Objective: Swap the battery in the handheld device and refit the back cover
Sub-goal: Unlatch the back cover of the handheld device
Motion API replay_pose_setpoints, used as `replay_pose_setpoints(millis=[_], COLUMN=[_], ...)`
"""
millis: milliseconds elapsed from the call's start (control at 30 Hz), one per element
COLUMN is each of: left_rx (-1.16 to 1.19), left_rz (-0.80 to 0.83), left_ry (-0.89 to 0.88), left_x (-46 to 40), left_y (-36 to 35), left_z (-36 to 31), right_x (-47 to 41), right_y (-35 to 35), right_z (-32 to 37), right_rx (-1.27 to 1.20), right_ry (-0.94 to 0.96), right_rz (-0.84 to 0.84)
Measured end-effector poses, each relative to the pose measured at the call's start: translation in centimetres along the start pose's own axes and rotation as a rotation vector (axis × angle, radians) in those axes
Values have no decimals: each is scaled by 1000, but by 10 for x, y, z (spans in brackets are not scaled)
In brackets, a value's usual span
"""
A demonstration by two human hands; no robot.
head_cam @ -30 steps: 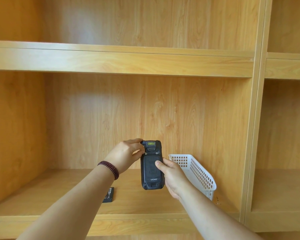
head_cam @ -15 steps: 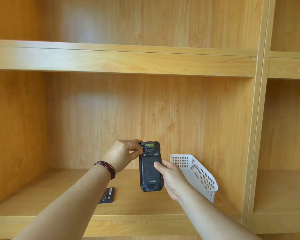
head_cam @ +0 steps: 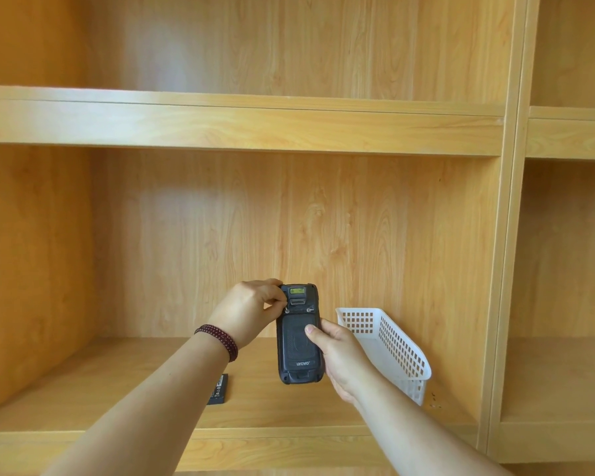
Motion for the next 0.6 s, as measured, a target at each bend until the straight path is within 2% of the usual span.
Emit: replay_pose_setpoints(millis=[67,167,233,300,400,533,600], left_rx=[42,297,546,727,803,808,818], left_rz=[-7,-82,-50,35,108,38,5], left_ry=[120,473,713,865,910,929,945], left_x=[0,0,2,5,5,6,7], left_y=[0,4,0,-5,-6,-4,-3], left_z=[4,16,21,21,18,19,20], right_x=[0,0,1,3,6,9,4], right_y=[1,0,-2,-4,-5,-6,2], right_z=[3,10,13,14,13,19,33], right_rx=[4,11,4,-5,-4,88,238], right_ry=[7,25,33,32,32,36,152], right_rz=[-9,-2,10,14,26,68,-30])
Point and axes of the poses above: each hand's wrist, its own x-axis away from the middle knuckle, its own y-axis out of the back of the hand, z = x × y, the point moved 6 cm from there along -x, towards the middle knuckle, and after that the axes turned 12 degrees about -z, right-handed, at the moved point
